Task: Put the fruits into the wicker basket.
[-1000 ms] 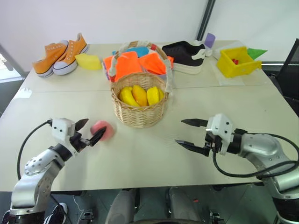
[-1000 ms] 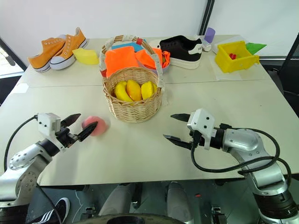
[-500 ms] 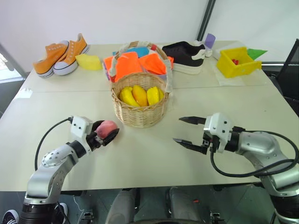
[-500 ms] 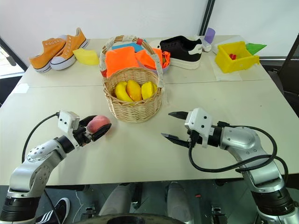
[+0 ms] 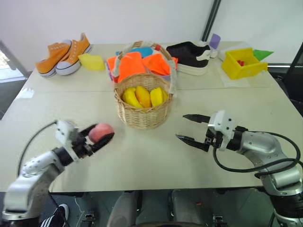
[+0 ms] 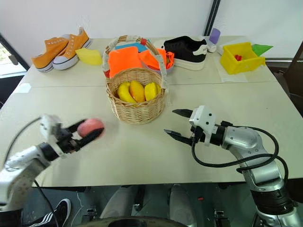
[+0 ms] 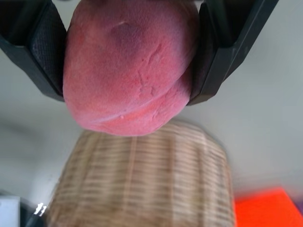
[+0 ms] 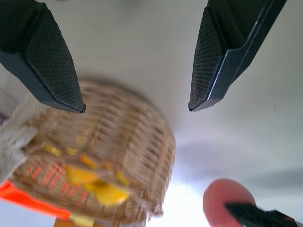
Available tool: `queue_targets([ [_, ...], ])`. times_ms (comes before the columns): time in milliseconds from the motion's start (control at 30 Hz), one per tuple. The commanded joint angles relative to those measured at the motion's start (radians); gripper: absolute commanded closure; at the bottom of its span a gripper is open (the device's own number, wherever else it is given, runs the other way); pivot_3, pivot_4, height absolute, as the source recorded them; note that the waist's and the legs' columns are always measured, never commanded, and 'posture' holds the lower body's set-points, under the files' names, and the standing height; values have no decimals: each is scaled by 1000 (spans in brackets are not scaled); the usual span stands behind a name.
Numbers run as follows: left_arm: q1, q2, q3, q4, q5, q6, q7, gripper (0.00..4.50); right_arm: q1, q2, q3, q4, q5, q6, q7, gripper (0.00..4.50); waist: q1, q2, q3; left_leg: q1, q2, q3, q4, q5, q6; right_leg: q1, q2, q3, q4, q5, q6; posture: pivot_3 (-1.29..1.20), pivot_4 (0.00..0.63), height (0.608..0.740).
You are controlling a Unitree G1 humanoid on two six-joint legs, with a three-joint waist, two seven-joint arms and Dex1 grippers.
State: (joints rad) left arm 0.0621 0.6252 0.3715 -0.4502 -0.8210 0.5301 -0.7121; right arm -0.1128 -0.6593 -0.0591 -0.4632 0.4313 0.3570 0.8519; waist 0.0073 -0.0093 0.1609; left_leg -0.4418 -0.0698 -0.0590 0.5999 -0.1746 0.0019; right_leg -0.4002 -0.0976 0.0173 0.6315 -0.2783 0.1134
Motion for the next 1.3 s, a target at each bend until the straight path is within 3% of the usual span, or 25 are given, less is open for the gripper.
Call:
queue_targets([
  [33,-162,-2,-10,-35,-57,55,111,1549,-41,60,-29,6,23,3,-77,844,7,0,0,1,0,0,1,0,0,-1,0,0,0,0,0,0,150,740],
  [167,-418,-107,-181,59,109,53,279,1549,-88,107,20,16,-9,2,-121,844,9,0,0,0,-2,0,7,0,3,3,1,-1,0,1,1,0,150,740],
  [400,-598,-277,-329,227,279,-31,337,1549,-131,134,62,23,-47,-1,-160,844,3,0,0,0,-2,1,7,0,4,4,3,-1,2,4,8,0,150,740],
  [500,-611,-302,-340,260,313,-48,340,66,-134,142,73,15,-53,4,-172,844,2,0,0,0,-2,1,7,0,4,4,3,-1,2,4,8,0,150,740],
  [567,-604,-301,-347,258,340,-74,329,22,-137,145,71,11,-50,12,-181,844,4,0,0,0,-2,1,8,0,4,4,3,-1,2,4,8,0,150,740],
  [667,-580,-299,-337,230,348,-86,318,22,-142,154,60,17,-39,27,-201,844,5,0,0,0,-2,1,8,0,4,4,3,-1,2,4,8,0,150,740],
  [733,-539,-272,-312,160,265,-27,263,22,-159,177,41,28,-27,59,-244,844,2,-1,0,-1,-2,1,8,0,4,4,2,-1,2,4,8,0,150,740],
  [867,-458,-201,-269,75,232,6,227,22,-190,217,18,25,4,139,-310,844,-2,0,0,0,-1,0,7,0,4,3,2,1,3,4,7,0,150,740],
  [1033,-277,-85,-142,-56,121,3,98,22,-262,281,7,49,-68,155,-467,844,-13,0,0,-1,-1,1,6,0,4,2,1,1,3,4,7,0,150,740],
  [1167,-17,61,60,-16,113,-92,-138,22,-331,370,43,73,-69,239,-564,844,-30,1,0,0,-1,3,3,0,3,0,2,4,3,2,3,0,150,740],
  [1300,89,38,165,23,59,-154,-207,22,-405,407,83,162,-128,218,-593,844,-19,1,0,0,-1,2,-1,2,0,-6,1,2,3,2,2,0,150,740],
])
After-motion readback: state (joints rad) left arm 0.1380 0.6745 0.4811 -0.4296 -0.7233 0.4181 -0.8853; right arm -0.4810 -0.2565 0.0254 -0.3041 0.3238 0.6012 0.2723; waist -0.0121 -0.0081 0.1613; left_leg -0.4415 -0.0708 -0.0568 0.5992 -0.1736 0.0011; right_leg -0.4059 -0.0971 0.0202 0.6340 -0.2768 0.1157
